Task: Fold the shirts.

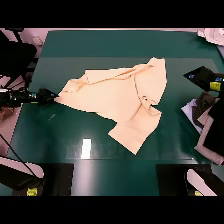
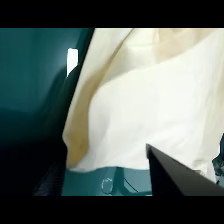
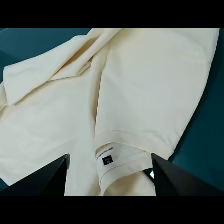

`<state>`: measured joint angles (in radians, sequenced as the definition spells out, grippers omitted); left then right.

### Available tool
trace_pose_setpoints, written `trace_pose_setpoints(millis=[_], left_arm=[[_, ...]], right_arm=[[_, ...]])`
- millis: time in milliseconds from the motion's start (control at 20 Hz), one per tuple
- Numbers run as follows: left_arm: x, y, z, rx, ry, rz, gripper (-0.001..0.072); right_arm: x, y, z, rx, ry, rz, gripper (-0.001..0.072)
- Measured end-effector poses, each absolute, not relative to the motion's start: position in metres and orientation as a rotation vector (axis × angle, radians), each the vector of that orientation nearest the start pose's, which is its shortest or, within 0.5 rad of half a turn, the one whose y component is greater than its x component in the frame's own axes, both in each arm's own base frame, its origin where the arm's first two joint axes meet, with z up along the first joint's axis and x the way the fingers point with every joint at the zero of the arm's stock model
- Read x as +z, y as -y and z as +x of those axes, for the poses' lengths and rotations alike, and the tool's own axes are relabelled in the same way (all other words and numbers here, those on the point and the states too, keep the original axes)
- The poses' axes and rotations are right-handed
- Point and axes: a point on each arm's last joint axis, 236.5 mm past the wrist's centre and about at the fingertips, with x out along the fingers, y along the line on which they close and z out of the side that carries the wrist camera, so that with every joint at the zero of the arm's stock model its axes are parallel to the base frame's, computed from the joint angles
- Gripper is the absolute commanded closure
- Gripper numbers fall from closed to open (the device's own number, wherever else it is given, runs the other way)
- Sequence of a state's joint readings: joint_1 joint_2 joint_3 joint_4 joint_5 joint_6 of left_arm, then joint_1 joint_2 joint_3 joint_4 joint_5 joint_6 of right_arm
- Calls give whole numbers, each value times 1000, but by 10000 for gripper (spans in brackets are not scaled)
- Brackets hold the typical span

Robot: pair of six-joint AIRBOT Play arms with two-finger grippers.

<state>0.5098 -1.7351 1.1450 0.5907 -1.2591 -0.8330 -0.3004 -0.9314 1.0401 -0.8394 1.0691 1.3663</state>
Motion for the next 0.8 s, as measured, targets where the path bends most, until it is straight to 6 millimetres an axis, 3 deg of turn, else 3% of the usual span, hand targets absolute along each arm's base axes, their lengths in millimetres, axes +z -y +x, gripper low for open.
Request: trace_pose_setpoints(millis=[150, 200, 300, 450, 600, 800], left_arm=[[-81, -5, 421, -507, -1158, -800, 98], [-83, -2, 422, -512, -1160, -790, 234], [-90, -1, 425, -494, -1166, -763, 675], [-92, 3, 421, -527, -1172, -726, 687], [-88, 9, 419, -571, -1165, -711, 688], [-75, 16, 419, -624, -1133, -704, 689]], right_arm=[[153, -28, 375, 227, -766, 564, 124], [153, -28, 374, 226, -765, 564, 124], [152, -28, 374, 226, -765, 564, 124], [144, -28, 367, 209, -810, 570, 124], [123, -30, 345, 180, -942, 591, 124], [88, -58, 305, 215, -1151, 608, 124]])
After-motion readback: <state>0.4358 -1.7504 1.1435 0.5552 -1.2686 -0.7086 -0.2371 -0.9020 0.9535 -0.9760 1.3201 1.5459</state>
